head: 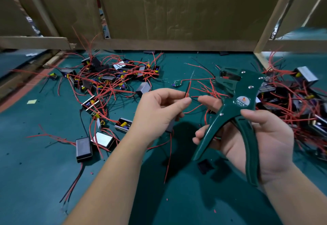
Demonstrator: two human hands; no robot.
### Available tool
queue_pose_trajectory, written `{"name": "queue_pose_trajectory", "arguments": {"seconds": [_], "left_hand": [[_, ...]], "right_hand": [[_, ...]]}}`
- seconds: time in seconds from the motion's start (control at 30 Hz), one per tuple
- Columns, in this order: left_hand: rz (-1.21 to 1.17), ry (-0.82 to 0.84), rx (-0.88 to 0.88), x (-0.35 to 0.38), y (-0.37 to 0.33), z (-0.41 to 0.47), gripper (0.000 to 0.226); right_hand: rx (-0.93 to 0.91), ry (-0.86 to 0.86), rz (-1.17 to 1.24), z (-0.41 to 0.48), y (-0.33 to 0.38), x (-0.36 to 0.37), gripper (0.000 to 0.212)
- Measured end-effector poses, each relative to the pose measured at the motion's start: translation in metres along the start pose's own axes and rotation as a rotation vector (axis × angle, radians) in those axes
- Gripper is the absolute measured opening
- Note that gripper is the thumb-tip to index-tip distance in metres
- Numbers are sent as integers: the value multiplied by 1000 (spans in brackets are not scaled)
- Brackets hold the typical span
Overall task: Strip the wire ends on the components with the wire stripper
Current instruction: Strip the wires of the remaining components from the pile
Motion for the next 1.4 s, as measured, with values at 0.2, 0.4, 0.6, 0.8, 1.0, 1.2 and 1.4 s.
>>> {"name": "queue_pose_trajectory", "arguments": {"seconds": [0.2, 0.4, 0.6, 0.8, 1.0, 1.2, 1.4], "left_hand": [[57, 56, 33, 9, -11, -7, 17], [97, 93, 20, 16, -13, -11, 15], [0, -26, 28, 2, -12, -8, 11], [-230, 1, 45, -7, -21, -8, 8], [-148, 159, 108, 0, -33, -14, 5], [-8, -2, 151, -20, -36, -11, 13], [88, 0, 218, -18, -42, -13, 20]], "right_hand": [[-18, 29, -35, -2, 3, 6, 82], [6, 18, -83, -3, -2, 1, 82], [19, 32, -65, -2, -2, 2, 79], [68, 244, 206, -7, 6, 18, 61], [215, -72, -47, -1, -19, -10, 51], [318, 238, -140, -12, -32, 13, 45], [289, 193, -149, -10, -36, 10, 41]]}}
Point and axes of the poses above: each hand's wrist, its own z-axis towards the middle knuckle, its own x-axis out of the palm, y = z × x, the point moved 9 cm from there along z, towards the middle knuckle, and after that the axes turned 3 degrees about -x, right-handed, at the moved point
